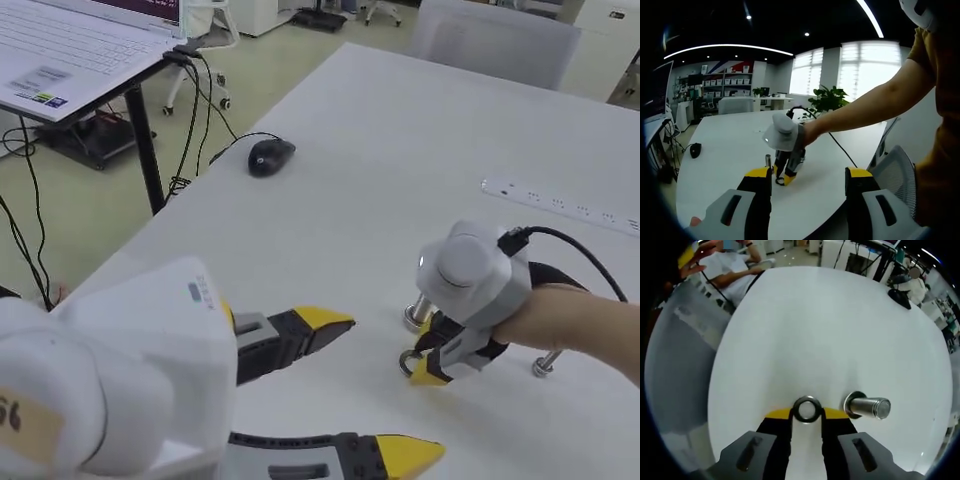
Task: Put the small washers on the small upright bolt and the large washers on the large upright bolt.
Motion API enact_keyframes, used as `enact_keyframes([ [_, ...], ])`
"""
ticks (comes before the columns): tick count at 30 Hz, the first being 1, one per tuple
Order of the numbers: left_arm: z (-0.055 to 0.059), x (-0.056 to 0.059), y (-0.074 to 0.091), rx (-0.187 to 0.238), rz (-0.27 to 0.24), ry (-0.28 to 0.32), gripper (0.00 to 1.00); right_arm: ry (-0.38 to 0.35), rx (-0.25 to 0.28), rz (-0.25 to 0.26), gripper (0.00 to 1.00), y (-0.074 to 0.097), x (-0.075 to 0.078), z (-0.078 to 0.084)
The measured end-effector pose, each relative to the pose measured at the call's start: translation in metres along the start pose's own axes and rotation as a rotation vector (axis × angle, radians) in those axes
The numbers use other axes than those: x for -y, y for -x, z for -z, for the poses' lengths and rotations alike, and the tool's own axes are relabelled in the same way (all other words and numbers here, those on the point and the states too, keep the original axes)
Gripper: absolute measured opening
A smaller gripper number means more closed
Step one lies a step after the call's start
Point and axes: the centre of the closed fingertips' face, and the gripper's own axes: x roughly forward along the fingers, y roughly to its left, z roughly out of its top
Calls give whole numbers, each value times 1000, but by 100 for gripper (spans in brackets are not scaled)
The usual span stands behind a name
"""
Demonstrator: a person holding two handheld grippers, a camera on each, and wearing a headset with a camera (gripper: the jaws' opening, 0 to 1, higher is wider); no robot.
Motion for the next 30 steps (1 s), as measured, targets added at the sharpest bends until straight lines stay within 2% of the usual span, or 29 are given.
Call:
enact_keyframes([
  [5, -1, -1, -1, 6, 1, 1, 58, -8, 9, 2, 22, 4, 0, 1],
  [7, -1, -1, -2, 3, 3, -1, 58, -17, 21, 9, 22, 9, 3, 1],
  [16, -3, 3, -8, 2, 24, -9, 58, -22, 17, 39, 22, 33, 10, 10],
  [22, -4, 6, -11, 1, 38, -17, 58, -20, 20, 70, 22, 52, 19, 9],
  [30, -4, 9, -12, 3, 51, -19, 58, -4, 13, 97, 22, 67, 26, 3],
])
